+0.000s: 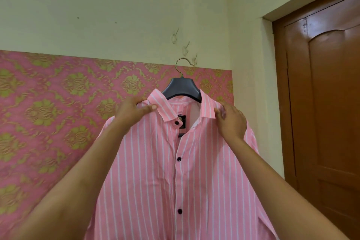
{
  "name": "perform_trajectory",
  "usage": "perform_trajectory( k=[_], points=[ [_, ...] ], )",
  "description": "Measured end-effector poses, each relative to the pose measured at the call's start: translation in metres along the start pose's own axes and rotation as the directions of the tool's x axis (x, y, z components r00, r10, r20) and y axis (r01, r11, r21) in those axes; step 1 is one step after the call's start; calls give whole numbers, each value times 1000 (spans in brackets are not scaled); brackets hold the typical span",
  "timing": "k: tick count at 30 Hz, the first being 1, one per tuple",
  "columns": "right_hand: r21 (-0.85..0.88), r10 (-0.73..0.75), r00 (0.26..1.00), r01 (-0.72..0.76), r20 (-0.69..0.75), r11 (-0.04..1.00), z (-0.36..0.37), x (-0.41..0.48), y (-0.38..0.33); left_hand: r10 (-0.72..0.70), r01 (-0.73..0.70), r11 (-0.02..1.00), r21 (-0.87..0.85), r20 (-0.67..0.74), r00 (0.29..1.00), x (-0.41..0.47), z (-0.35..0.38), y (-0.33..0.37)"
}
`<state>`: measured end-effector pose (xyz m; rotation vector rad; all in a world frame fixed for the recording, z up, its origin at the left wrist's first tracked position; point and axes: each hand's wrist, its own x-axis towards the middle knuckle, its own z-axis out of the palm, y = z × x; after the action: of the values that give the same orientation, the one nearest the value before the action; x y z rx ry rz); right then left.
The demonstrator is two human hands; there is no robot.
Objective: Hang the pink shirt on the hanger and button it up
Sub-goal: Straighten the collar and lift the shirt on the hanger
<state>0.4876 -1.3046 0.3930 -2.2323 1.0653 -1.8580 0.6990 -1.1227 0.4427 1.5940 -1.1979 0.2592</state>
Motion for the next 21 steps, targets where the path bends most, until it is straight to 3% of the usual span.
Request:
perform_trajectory(
  k=[8, 14, 21],
  points=[
    [33, -50, 998, 51, -31, 998, 109, 112, 46, 95, -79, 990, 120, -139, 986, 122, 56, -24],
    [46, -111, 993, 112, -33, 993, 182, 215, 67, 108, -53, 977, 209, -263, 959, 213, 89, -31],
    [71, -172, 973, 185, -155, 980, 244, 309, 60, 148, -37, 947, 319, -331, 932, 304, 96, -28]
  ],
)
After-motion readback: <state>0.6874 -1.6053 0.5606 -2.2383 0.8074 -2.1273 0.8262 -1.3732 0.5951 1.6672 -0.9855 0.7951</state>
